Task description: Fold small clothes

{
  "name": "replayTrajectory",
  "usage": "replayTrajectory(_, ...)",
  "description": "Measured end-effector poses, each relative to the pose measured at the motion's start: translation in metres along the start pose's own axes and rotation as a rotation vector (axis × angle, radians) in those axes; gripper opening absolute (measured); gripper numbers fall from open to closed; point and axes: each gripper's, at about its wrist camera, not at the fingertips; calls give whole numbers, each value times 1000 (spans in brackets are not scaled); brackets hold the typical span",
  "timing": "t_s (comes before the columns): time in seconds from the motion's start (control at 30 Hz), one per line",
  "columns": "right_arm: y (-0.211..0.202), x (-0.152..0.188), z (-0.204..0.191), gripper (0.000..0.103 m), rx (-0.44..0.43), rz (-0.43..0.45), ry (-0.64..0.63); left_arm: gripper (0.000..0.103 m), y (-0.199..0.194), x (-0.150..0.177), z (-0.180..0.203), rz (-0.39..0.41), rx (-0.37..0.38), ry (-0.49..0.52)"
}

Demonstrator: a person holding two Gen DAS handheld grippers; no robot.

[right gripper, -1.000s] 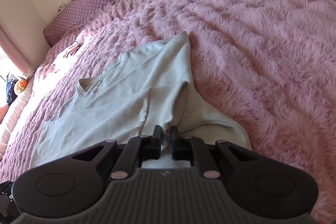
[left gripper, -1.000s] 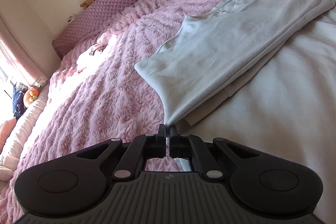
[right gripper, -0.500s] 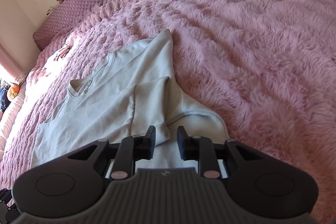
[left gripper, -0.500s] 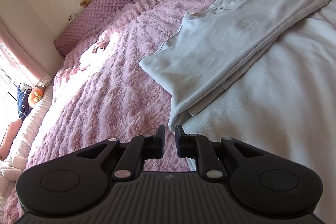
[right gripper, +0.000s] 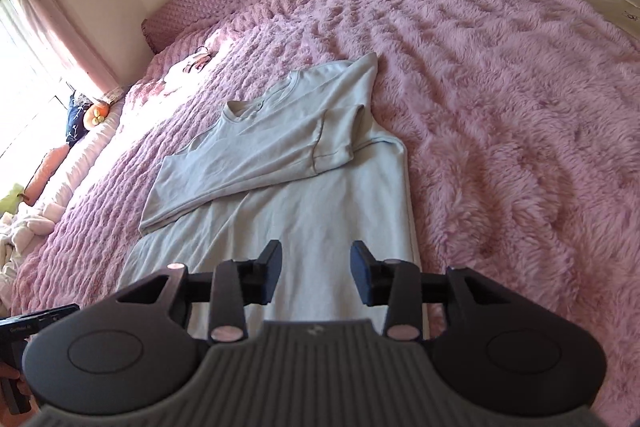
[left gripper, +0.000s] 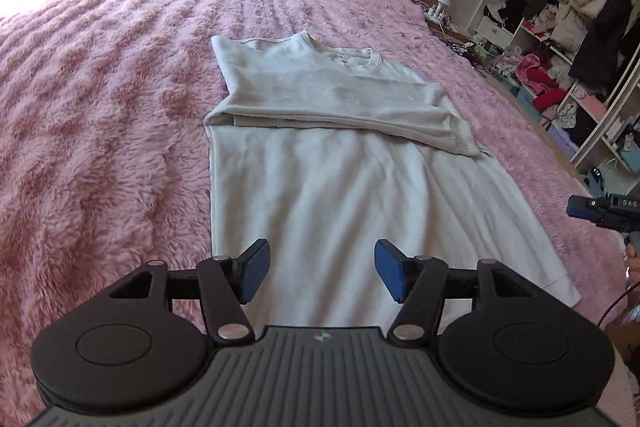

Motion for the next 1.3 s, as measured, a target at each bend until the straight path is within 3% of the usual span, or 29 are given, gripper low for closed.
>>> replayTrajectory(0.07,-14,17,6,35,-5,-31,-7,71,-5,12,-13,-28,68,-92)
replayTrajectory(0.27,-40,59,38,35,21,-87,37,71,1,41,-63,-82,167,-362)
replayTrajectory(0.43,-43,79,59,36,28,-126,95,70,22,52,-85,-149,205,-477)
replayTrajectory(0.9,-23,88,62,36,-7,-214,117,70,23,69,-90,-209,127,-474)
replayTrajectory(1.13,-16,88,60,40,-30,-222,132,70,43,79,-95,-242,250,-567)
replayTrajectory(1.17,-13,87,59,47,-32,-220,140,70,46,78,-94,-245,257,-569)
replayTrajectory(1.3,-8,85,55,50,-43,-211,149,70,57,75,-88,-260,274,-561)
Point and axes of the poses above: each gripper's, at about its wrist camera, not at the fingertips, and y roughly the way its jaws point, z to its right, x to its underside, and after that the axes turned 3 degrees about -x, right-handed
